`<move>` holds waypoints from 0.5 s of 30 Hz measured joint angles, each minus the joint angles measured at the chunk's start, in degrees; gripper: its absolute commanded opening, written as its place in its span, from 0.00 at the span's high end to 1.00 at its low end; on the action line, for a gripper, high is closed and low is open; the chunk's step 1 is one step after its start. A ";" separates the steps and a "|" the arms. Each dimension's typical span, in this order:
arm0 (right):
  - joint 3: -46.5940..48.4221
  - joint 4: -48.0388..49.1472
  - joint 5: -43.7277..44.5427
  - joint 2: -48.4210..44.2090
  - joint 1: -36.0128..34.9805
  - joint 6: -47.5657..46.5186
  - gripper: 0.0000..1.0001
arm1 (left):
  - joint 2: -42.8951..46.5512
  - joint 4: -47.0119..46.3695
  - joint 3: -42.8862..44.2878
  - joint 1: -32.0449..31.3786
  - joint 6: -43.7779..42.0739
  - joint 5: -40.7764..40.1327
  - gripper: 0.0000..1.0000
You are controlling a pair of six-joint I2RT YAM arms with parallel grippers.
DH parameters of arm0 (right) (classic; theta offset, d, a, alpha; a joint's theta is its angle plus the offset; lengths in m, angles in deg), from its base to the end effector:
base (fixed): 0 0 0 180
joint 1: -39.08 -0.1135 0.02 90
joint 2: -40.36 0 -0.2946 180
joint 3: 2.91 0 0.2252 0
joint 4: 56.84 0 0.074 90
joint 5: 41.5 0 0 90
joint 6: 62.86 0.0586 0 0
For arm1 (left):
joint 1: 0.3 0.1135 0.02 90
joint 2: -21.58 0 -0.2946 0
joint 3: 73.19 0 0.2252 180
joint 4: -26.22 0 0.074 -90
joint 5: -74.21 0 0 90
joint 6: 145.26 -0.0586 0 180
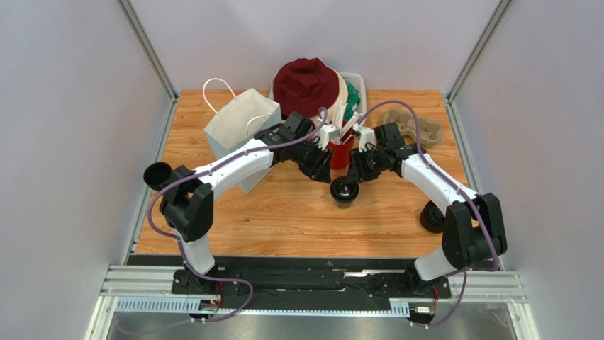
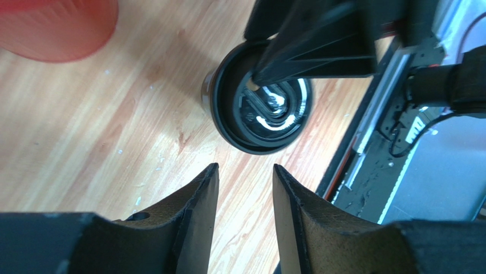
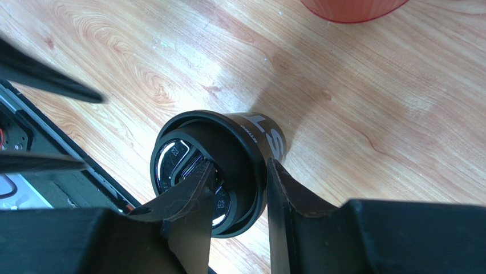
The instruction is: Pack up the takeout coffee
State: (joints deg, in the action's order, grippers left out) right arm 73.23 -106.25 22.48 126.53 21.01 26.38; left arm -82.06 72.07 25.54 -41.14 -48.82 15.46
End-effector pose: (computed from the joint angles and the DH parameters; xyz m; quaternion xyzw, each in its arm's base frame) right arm 0.2644 0.1133 0.2592 -0.2123 0.9175 0.2533 0.2212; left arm 0.2769 -0.2796 0.2844 0.3546 0.8398 -0.3621 0.1945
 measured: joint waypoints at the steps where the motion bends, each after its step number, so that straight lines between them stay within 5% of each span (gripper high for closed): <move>1: -0.02 -0.15 0.00 -0.13 0.17 -0.09 0.66 | 1.16 0.35 0.46 0.13 -0.20 0.04 0.49; 15: -0.76 -2.60 0.85 -1.68 1.20 -2.05 0.57 | 5.73 7.04 10.16 1.22 -3.52 -1.57 0.35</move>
State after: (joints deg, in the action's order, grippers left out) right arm 72.47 -108.85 23.33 124.85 22.21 24.33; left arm -76.33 79.11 35.71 -39.92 -52.34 13.88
